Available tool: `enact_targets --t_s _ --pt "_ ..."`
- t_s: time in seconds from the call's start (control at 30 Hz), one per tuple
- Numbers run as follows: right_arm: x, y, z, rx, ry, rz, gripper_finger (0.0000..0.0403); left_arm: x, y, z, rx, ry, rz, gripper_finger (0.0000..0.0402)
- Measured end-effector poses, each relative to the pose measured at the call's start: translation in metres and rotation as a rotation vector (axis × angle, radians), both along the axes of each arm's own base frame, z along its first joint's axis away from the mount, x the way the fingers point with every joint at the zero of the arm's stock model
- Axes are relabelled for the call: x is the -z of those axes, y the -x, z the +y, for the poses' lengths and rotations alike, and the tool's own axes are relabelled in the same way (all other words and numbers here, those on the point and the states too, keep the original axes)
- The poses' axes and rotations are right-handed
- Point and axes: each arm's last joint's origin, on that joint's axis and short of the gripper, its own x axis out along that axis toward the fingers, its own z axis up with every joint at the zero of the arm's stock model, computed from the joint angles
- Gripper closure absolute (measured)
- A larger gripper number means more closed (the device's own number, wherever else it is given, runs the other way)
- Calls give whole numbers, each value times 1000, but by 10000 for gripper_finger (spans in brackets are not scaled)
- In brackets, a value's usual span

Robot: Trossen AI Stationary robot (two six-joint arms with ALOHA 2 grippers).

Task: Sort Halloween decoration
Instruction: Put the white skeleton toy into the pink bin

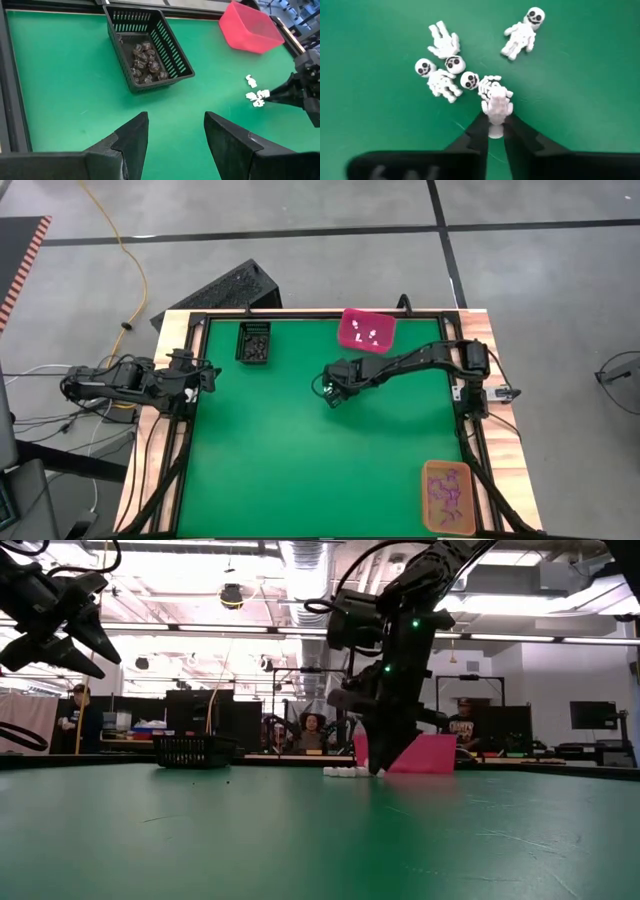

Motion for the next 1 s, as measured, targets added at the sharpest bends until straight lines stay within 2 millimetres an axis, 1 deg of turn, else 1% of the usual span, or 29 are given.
enact_targets --t_s 0.1,0.13,0.23,0.3,0.43,0.57,0.63,0.73,0.87,1.0 --pt "-1 0 -1 -14 -19 -3 367 0 0 0 -1 -1 0 219" --pt "-2 0 0 -20 -20 -5 371 0 0 0 -1 -1 0 219" --pt "-8 1 1 -37 -21 -13 371 0 0 0 -2 -2 0 219" --pt "-16 2 1 -43 -26 -19 371 0 0 0 -4 -4 0 219" --pt "-40 1 -1 -60 -15 -56 370 0 0 0 -7 -6 0 219" --pt "-65 1 -10 -68 29 -83 366 0 0 0 -13 -12 -1 219" --pt "-76 -1 -21 -57 62 -101 366 0 0 1 -16 -14 -1 219" --pt "-87 1 -44 -33 86 -89 366 0 0 1 -20 -17 -2 219" --pt "-93 11 -79 57 95 -79 365 0 0 1 -19 -17 -2 219" --pt "-93 30 -114 162 92 -19 364 0 0 1 -19 -17 -1 219"
